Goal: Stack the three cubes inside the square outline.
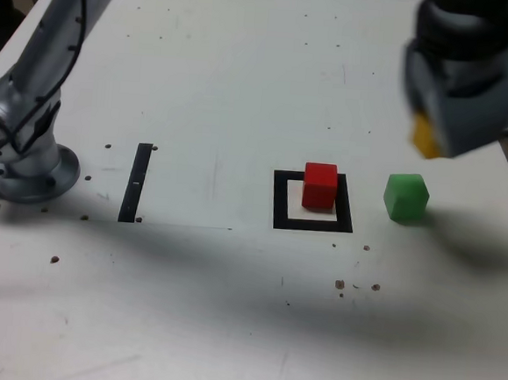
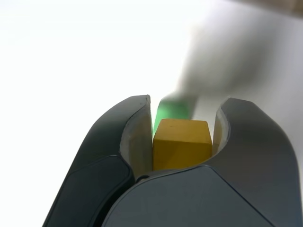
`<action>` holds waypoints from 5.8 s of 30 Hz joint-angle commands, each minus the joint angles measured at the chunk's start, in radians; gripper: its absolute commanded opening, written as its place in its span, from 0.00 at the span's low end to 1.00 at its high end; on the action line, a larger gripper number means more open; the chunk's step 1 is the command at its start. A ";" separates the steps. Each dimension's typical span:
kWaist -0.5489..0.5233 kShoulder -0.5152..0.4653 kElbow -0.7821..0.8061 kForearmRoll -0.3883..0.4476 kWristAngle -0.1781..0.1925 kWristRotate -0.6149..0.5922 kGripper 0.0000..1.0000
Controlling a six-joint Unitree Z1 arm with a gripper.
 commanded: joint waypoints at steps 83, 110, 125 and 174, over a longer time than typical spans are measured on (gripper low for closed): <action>0.039 -0.068 0.375 0.062 -0.026 -1.216 0.36; 0.039 -0.062 0.413 0.032 -0.040 -1.220 0.41; 0.038 -0.072 0.413 0.005 -0.076 -1.188 0.82; 0.020 0.010 -0.089 0.273 -0.184 -1.176 0.97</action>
